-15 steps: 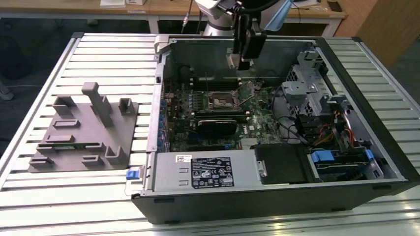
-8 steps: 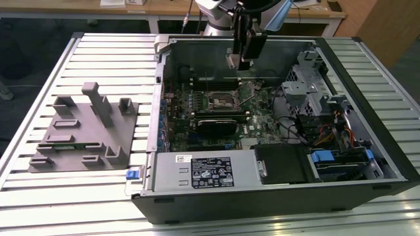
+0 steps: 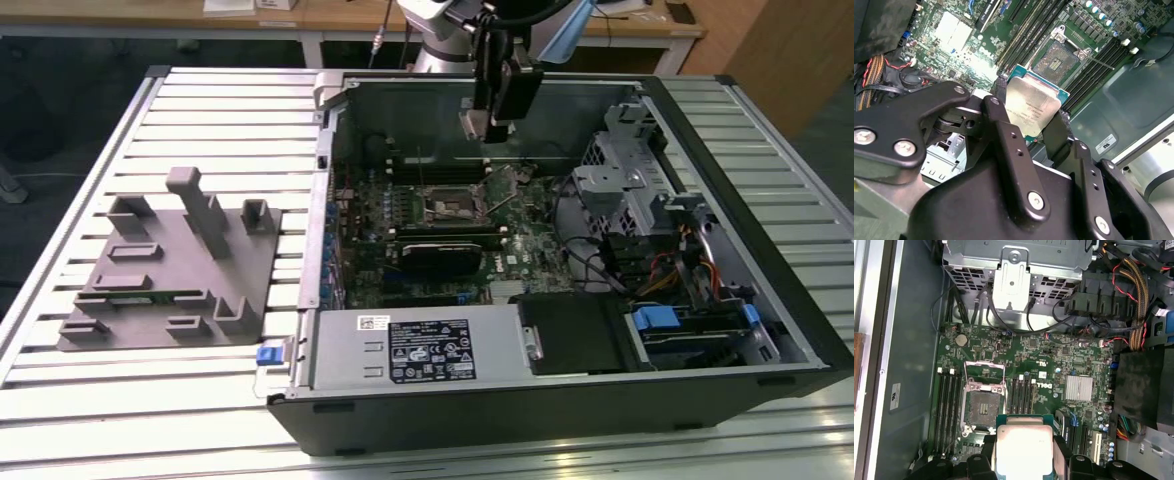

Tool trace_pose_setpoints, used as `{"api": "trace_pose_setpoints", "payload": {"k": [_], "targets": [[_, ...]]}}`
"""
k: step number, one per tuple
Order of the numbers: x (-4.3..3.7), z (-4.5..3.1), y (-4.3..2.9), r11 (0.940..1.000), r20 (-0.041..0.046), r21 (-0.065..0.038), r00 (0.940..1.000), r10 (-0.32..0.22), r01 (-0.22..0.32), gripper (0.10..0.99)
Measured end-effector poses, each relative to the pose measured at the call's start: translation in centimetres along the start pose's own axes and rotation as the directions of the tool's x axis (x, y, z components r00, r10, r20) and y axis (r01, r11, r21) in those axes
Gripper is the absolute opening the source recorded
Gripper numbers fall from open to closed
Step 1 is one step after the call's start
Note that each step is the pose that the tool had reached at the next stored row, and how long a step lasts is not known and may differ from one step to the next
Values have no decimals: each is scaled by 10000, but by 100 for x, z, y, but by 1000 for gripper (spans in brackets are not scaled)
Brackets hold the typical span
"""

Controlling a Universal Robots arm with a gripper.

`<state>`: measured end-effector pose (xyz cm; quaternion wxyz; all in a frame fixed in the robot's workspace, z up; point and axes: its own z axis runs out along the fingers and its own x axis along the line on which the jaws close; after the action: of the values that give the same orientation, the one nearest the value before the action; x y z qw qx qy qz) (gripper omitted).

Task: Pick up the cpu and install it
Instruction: 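Place the cpu into insertion slot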

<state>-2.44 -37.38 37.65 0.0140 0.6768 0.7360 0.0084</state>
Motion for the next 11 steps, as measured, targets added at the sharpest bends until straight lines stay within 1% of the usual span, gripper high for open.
{"api": "trace_pose_setpoints", "payload": {"k": [9,11], "targets": [[2,0,-6,10000,0,0,10000,3,-3,541],[7,0,-17,9999,2,1,9999,115,-115,541]]}}
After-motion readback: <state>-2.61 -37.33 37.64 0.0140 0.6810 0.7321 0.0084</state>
